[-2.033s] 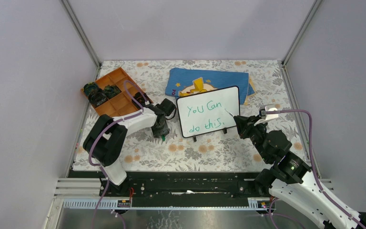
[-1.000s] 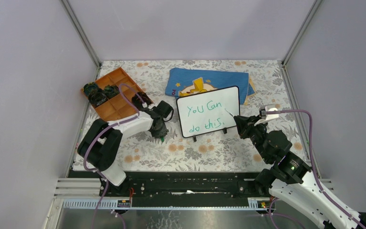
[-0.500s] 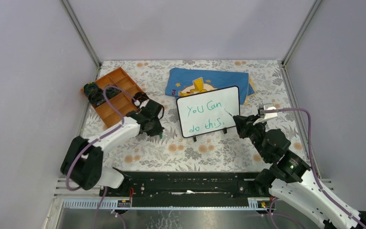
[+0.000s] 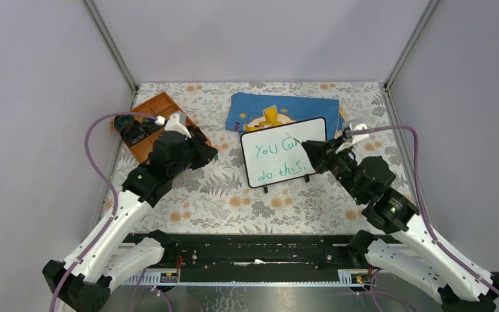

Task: Write a sentence on the whiteboard
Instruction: Close the whiteboard marker at the center of the board.

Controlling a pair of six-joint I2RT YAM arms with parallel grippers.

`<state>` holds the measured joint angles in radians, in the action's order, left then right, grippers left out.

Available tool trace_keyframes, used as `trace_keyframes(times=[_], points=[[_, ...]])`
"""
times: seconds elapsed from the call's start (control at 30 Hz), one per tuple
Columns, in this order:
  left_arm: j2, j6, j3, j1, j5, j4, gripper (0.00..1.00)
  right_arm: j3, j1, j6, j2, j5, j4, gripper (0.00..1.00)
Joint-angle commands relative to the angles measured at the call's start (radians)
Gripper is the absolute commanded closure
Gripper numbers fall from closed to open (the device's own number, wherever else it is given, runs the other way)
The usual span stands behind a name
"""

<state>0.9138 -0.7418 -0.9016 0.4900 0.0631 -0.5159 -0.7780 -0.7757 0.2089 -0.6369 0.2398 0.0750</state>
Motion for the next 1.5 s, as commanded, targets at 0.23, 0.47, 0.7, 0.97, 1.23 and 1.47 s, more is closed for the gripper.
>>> trace_keyframes(times=[0.23, 0.47, 0.7, 0.97, 1.23, 1.47], points=[[-0.059, -0.027, -0.095, -0.005, -0.191, 0.506, 1.00, -0.221, -0.251, -0.298, -0.257, 0.047, -0.567, 1.00], [-0.078, -0.092, -0.115, -0.006, -0.174, 0.723, 1.00, -0.220, -0.492, -0.618, -0.387, 0.217, -0.903, 1.00], [-0.136, -0.083, -0.067, -0.005, -0.189, 0.784, 1.00, -0.032, -0.517, -0.646, -0.266, 0.278, -0.967, 1.00], [-0.159, -0.186, 0.027, -0.005, -0.285, 0.963, 1.00, 0.092, -0.517, -0.485, -0.054, 0.254, -0.841, 1.00], [-0.115, -0.393, 0.082, -0.005, -0.329, 1.182, 1.00, 0.054, -0.518, -0.367, -0.047, 0.099, -0.850, 1.00], [-0.138, -0.481, 0.142, -0.005, -0.275, 1.259, 1.00, 0.030, -0.517, -0.370, -0.156, 0.065, -0.935, 1.00]])
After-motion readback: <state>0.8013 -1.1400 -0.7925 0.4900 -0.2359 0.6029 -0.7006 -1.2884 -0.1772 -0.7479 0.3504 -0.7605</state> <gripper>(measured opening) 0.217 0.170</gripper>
